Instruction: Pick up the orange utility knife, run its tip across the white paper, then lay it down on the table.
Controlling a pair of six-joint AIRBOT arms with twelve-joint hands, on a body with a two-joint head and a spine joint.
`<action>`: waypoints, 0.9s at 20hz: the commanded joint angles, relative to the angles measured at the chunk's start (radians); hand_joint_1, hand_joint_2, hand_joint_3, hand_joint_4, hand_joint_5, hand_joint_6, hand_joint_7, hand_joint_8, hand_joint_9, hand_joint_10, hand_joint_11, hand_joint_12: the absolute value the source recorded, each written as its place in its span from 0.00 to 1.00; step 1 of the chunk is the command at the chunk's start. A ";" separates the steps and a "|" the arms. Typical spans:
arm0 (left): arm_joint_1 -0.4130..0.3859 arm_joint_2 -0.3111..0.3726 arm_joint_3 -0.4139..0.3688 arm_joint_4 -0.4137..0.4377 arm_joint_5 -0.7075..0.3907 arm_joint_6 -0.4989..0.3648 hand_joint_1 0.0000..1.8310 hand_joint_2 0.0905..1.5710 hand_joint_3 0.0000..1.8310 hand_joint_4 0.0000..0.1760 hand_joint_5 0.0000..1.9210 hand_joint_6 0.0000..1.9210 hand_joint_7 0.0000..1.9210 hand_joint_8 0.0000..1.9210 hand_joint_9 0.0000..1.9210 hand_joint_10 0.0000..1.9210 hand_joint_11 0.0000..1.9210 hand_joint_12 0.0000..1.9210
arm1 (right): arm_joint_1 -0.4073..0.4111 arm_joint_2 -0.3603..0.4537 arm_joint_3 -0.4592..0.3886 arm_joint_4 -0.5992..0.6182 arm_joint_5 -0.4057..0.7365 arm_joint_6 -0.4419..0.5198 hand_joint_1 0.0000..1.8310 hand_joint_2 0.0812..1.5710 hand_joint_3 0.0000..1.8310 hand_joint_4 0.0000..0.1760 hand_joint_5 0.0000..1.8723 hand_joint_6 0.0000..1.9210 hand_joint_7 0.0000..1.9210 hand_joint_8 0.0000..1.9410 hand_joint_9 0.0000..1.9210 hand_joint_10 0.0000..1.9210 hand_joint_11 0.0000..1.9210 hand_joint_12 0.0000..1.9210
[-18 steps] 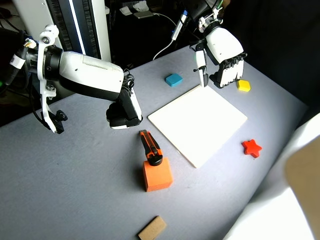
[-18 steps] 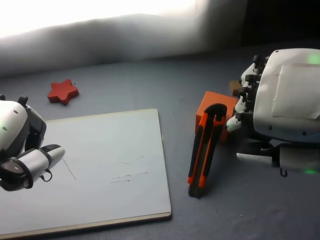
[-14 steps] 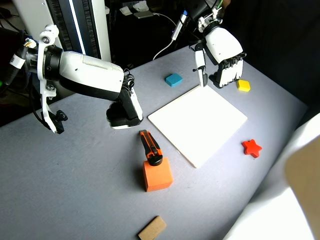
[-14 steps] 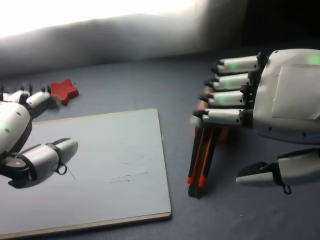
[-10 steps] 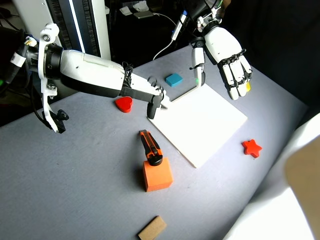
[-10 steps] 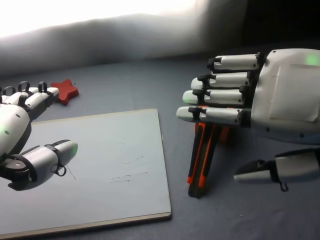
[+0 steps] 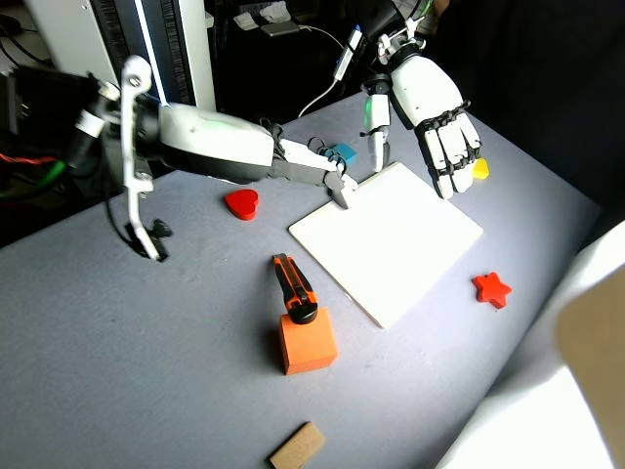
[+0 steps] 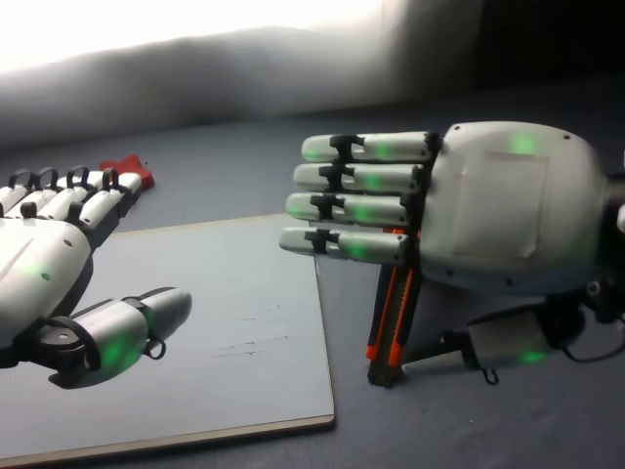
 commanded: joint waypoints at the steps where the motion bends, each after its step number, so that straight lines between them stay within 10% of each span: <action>1: -0.012 0.002 -0.004 0.059 -0.093 0.006 0.04 0.78 0.00 0.06 0.00 0.00 0.00 0.00 0.00 0.00 0.00 0.10 | 0.009 -0.006 0.002 0.035 0.073 0.014 0.12 0.69 0.00 0.00 0.00 0.00 0.00 0.00 0.00 0.00 0.00 0.00; 9: -0.019 0.000 -0.010 0.059 -0.093 0.013 0.01 0.76 0.00 0.00 0.00 0.00 0.00 0.00 0.00 0.00 0.00 0.00 | 0.032 -0.065 0.032 0.049 -0.079 0.164 0.59 0.64 0.00 0.00 0.00 0.00 0.00 0.00 0.00 0.00 0.00 0.00; 14: -0.022 -0.001 -0.006 0.059 -0.093 0.013 0.01 0.77 0.00 0.00 0.00 0.00 0.00 0.00 0.00 0.00 0.00 0.00 | 0.069 -0.106 0.067 0.049 -0.249 0.216 0.64 0.64 0.00 0.00 0.00 0.00 0.00 0.00 0.00 0.00 0.00 0.00; 18: -0.021 -0.001 -0.006 0.059 -0.093 0.013 0.01 0.77 0.00 0.00 0.00 0.00 0.00 0.00 0.00 0.00 0.00 0.00 | 0.058 -0.112 0.073 -0.005 -0.131 0.253 0.63 0.65 0.00 0.00 0.00 0.00 0.00 0.00 0.00 0.00 0.00 0.00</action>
